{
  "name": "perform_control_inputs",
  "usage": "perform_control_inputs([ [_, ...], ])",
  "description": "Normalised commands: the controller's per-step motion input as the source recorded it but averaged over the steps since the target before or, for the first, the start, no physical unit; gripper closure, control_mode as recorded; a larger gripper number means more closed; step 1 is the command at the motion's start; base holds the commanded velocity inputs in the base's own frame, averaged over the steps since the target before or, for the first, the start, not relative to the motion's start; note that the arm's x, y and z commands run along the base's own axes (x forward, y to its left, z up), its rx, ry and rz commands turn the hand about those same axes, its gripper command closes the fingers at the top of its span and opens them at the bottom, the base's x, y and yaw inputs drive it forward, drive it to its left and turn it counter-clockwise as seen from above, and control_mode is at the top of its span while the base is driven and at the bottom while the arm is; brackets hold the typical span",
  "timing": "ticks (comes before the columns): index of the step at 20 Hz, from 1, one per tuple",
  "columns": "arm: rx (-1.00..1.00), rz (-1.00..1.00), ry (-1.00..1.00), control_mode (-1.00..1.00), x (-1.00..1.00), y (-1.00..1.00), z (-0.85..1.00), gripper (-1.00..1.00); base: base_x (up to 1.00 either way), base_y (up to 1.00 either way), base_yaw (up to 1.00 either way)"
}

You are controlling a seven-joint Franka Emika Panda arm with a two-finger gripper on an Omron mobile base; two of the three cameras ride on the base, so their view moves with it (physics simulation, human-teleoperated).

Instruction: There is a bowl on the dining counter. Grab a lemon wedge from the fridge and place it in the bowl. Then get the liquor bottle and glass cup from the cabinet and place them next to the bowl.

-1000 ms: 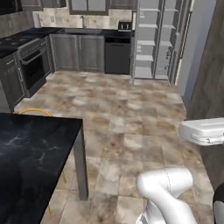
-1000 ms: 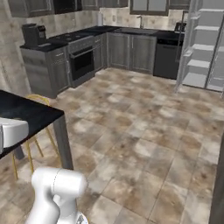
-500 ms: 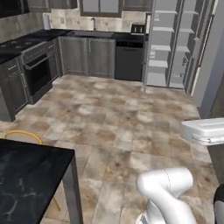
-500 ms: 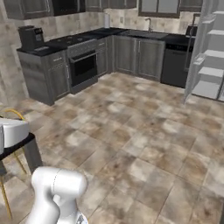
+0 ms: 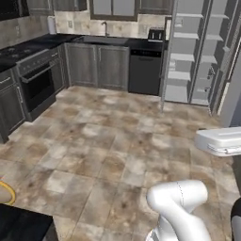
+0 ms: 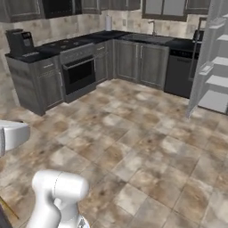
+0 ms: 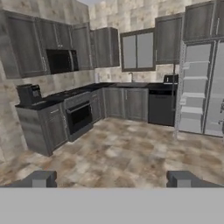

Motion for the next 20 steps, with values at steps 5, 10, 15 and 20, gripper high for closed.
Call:
perform_control_inputs([
  [5, 0.00, 0.00, 0.00, 1.00, 0.00, 0.00, 0.00, -1.00, 1.00, -0.26, 0.01],
  [10, 0.00, 0.00, 0.00, 1.00, 0.00, 0.00, 0.00, -1.00, 1.00, -0.10, 0.00],
  [15, 0.00, 0.00, 0.00, 1.00, 0.00, 0.00, 0.00, -1.00, 1.00, 0.00, 0.00],
  [20, 0.00, 0.00, 0.00, 1.00, 0.00, 0.00, 0.00, -1.00, 1.00, 0.04, 0.00],
])
